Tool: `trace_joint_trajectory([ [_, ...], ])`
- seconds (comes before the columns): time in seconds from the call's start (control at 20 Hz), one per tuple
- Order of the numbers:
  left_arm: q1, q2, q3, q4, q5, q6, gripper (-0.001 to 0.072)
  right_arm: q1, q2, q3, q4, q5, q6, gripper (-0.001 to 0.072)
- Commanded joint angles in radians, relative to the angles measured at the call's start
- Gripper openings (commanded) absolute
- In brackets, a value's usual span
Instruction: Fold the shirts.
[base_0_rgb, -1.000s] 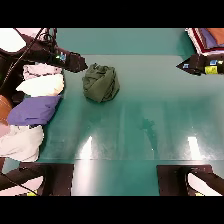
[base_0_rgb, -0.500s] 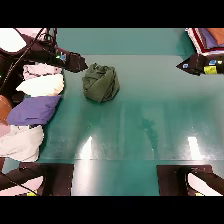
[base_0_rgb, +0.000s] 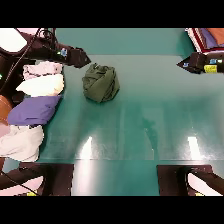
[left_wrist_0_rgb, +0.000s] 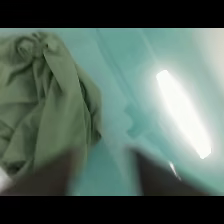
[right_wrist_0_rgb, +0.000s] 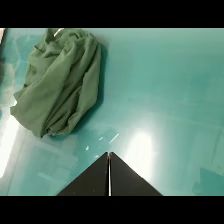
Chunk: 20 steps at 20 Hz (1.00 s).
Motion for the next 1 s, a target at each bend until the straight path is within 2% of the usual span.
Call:
trace_joint_trajectory([
  [0.0,0.0,-0.073,-0.002,0.004,0.045,-0.005,0.0547,0.003,0.0,0.0,0.0,-0.015,0.0,0.0023],
  [0.3,0.0,-0.401,-0.002,0.005,0.039,0.003,0.0548,0.002,0.0,0.0,0.0,-0.021,0.0,0.0023],
  [0.55,0.0,-0.457,0.003,0.013,0.073,0.003,0.0545,0.002,0.0,0.0,0.0,-0.021,0.0,0.0023],
  [0.6,0.001,-0.457,0.014,0.013,0.063,0.002,0.0387,0.002,0.0,0.0,0.0,-0.021,0.0,0.0023],
  [0.65,0.001,-0.453,0.027,0.016,0.043,0.003,0.0037,0.002,0.0,0.0,0.0,-0.021,0.0,0.0022],
  [0.75,0.003,-0.449,0.089,0.029,-0.016,0.003,0.0026,0.002,0.007,0.001,0.0,-0.026,0.0,0.0022],
  [0.85,0.017,-0.419,0.195,0.069,-0.075,-0.041,0.0025,0.002,0.037,0.001,0.008,-0.052,0.0,0.0022],
  [0.95,0.024,-0.34,0.312,0.11,-0.079,-0.069,0.0025,0.002,0.081,0.019,0.0,-0.074,0.0,0.0022],
])
